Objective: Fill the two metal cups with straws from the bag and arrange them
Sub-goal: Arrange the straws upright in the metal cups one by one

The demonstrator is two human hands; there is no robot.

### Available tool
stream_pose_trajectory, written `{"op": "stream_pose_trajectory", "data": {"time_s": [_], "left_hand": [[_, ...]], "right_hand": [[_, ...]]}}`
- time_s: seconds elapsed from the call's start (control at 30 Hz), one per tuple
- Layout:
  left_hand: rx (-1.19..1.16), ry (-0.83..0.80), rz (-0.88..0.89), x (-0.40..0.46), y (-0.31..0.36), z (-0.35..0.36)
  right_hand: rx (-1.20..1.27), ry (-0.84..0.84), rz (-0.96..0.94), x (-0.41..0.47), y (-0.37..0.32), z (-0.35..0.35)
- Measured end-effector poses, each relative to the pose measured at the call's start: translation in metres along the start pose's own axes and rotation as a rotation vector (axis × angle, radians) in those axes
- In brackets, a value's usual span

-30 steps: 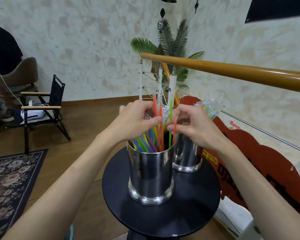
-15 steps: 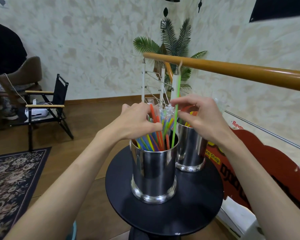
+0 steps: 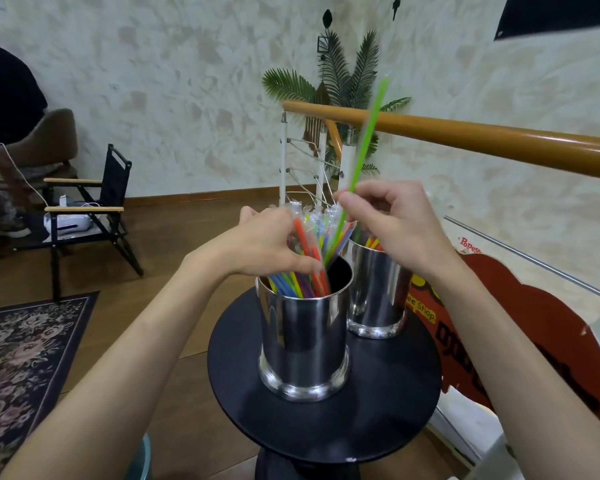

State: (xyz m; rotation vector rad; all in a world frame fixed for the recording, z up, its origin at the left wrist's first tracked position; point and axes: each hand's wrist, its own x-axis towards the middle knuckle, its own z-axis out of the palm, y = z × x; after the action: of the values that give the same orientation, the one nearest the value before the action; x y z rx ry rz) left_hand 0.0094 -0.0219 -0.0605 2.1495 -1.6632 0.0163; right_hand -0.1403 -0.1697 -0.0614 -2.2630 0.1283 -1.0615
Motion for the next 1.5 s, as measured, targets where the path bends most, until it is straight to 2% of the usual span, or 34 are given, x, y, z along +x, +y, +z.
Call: {"op": "stream_pose_trajectory", "data": {"time_s": [0.13,0.27,0.33,0.47,0.53,0.67,0.9,1.0,1.1,1.37,1.43,1.5], "left_hand": [[0.016,-0.027,0.034,-0.002,-0.003,-0.002],[-0.043,-0.008,0.001,-0.009,0.0,-0.01],[-0.119,0.071,-0.028,-0.009,0.002,-0.013],[-0.33,0.402,-0.027,-0.004,0.005,-0.005],[-0.394,0.439,0.04,-0.002,0.009,0.0],[-0.268,0.356,0.177,-0.003,0.013,-0.001],[-0.097,0.013,0.161,-0.011,0.014,0.0],[0.02,-0.072,0.149,-0.013,0.015,-0.003],[0.214,-0.062,0.146,-0.011,0.013,0.0],[0.27,0.046,0.15,-0.009,0.008,-0.001],[0.274,0.056,0.163,-0.008,0.008,0.0],[0.293,0.061,0.185,-0.007,0.009,0.0]], "right_hand": [[-0.096,-0.222,0.103,-0.008,0.006,0.014],[-0.105,-0.319,0.177,-0.015,0.015,0.024],[-0.15,-0.327,0.191,-0.016,0.015,0.025],[-0.247,-0.386,0.167,-0.016,0.011,0.03],[-0.313,-0.409,0.131,-0.016,0.011,0.035],[-0.367,-0.395,0.1,-0.018,0.013,0.038],[-0.562,-0.414,0.143,-0.027,0.01,0.03],[-0.63,-0.438,0.173,-0.028,0.005,0.029],[-0.547,-0.45,0.194,-0.027,0.006,0.025],[-0.075,-0.57,0.374,-0.022,0.005,-0.008],[-0.023,-0.527,0.398,-0.021,0.005,-0.015],[-0.036,-0.391,0.444,-0.019,0.005,-0.025]]}}
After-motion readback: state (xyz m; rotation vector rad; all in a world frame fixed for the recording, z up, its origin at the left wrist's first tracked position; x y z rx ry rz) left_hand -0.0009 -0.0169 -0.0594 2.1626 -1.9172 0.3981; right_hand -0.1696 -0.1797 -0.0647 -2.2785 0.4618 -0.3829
